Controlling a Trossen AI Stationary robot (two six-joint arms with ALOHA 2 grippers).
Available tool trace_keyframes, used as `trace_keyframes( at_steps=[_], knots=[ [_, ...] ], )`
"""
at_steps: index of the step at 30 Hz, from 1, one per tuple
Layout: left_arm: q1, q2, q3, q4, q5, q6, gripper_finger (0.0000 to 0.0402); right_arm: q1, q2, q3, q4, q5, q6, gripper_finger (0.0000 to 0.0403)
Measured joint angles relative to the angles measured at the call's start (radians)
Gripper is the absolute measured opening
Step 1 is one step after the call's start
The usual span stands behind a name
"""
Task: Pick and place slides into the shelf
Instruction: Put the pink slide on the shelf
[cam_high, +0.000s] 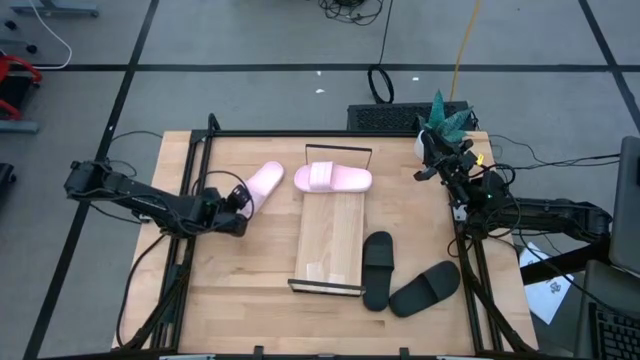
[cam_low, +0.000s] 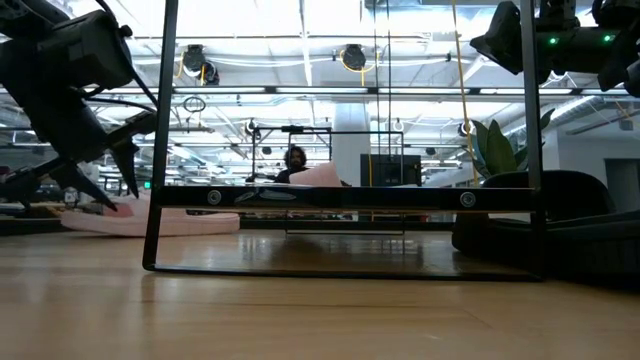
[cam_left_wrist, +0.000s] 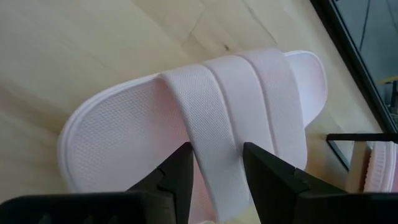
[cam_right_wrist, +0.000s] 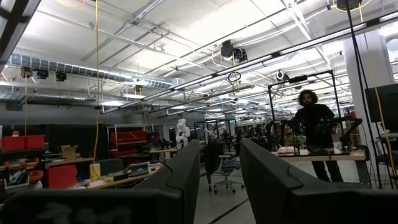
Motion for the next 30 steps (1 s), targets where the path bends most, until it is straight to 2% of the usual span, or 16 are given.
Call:
trace_keyframes(
  at_steps=[7, 16, 23, 30],
  knots=[
    [0.029, 0.023, 0.000, 0.039, 0.001, 0.018, 0.0136, 0.000, 0.000, 0.000, 0.000, 0.000, 0.009, 0.0107],
    [0.057, 0.144, 0.000, 0.152, -0.006, 0.024, 0.0136, 0.000, 0.000, 0.000, -0.008, 0.000, 0.008, 0.0107],
    [0.059, 0.198, 0.001, 0.237, -0.084, -0.001, 0.0136, 0.000, 0.000, 0.000, -0.013, 0.000, 0.008, 0.0107],
    [0.059, 0.199, 0.001, 0.257, -0.112, -0.001, 0.0136, 0.000, 0.000, 0.000, -0.019, 0.000, 0.008, 0.0107]
  ],
)
